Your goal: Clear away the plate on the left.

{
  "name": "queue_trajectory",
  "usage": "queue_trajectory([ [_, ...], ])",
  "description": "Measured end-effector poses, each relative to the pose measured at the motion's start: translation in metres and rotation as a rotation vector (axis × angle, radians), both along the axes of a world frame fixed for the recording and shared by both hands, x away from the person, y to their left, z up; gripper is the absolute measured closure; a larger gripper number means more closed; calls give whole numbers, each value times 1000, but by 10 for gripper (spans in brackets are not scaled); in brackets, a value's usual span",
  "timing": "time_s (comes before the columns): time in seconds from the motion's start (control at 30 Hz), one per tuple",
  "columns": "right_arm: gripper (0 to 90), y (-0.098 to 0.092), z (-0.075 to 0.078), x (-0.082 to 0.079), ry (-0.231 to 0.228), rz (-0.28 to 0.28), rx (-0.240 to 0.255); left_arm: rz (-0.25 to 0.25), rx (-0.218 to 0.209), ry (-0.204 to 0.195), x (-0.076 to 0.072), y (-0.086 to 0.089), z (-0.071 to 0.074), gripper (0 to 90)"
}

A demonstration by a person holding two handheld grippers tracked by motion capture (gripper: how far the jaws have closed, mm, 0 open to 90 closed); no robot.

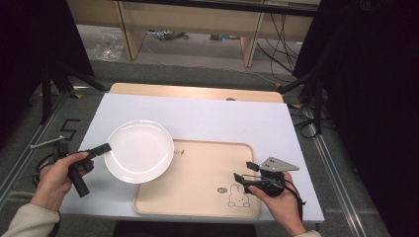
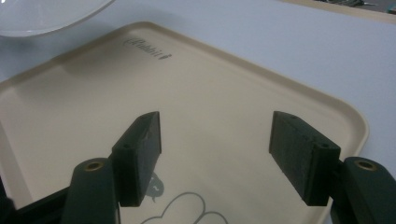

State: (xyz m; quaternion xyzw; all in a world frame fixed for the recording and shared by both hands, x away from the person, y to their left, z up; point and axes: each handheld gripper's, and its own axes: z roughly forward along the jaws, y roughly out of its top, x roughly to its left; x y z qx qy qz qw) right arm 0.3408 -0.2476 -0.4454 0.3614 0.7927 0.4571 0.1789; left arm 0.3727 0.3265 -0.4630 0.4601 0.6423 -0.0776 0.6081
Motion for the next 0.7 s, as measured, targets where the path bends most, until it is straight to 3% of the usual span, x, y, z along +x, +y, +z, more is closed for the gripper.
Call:
queue_trajectory([
  [0.23, 346, 1, -1, 0, 7, 10, 15, -9, -2, -4, 0, -3, 1, 868],
  [0.27, 340, 0, 0, 0, -9, -2, -5, -9, -3, -3, 0, -4, 1, 868],
  [0.43, 299, 1, 0, 0, -18, 5, 25, -17, 0, -3, 0, -6, 1, 868],
  [0.47, 289, 2, 0, -1, 2, 8, 34, -19, -1, -4, 0, -6, 1, 868],
  [0.5, 286, 1, 1, 0, -31, 4, 17, -20, -4, -6, 0, -7, 1, 868],
  [0.57, 286, 2, 0, -1, -7, 12, 38, -23, -3, -4, 0, -7, 1, 868],
  [0.7, 286, 0, 1, 0, -33, -1, 5, -28, 1, -5, 0, -8, 1, 867],
])
